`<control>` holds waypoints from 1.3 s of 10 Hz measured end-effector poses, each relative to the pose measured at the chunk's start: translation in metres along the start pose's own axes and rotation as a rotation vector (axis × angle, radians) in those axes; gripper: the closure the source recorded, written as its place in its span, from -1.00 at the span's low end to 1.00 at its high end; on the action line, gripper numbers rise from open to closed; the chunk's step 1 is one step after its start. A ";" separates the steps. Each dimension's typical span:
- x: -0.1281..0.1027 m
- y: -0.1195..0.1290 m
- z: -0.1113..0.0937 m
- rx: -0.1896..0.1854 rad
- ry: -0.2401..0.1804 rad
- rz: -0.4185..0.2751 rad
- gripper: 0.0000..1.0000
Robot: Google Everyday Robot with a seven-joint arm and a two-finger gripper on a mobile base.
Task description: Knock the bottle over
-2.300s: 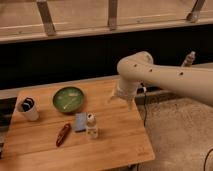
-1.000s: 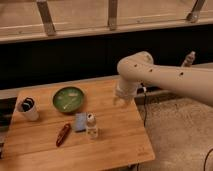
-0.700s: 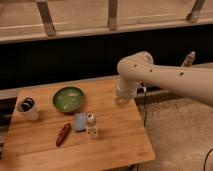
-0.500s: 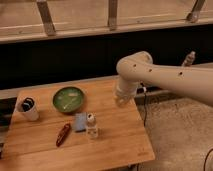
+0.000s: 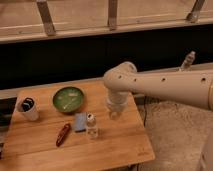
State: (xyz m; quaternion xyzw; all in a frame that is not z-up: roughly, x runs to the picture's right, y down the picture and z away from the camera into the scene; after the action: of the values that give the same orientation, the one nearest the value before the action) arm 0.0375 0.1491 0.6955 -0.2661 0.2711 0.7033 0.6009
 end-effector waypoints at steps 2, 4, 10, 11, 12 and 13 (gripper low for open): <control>0.020 0.006 0.018 0.013 0.060 -0.026 1.00; 0.036 0.010 0.028 0.024 0.093 -0.047 1.00; 0.039 0.020 0.039 0.040 0.116 -0.066 1.00; 0.041 0.032 0.052 0.046 0.140 -0.085 1.00; 0.043 0.038 0.059 0.046 0.155 -0.094 1.00; 0.044 0.041 0.068 0.047 0.175 -0.096 1.00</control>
State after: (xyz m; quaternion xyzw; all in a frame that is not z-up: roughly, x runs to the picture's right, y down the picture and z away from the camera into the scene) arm -0.0120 0.2223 0.7156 -0.3249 0.3258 0.6412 0.6142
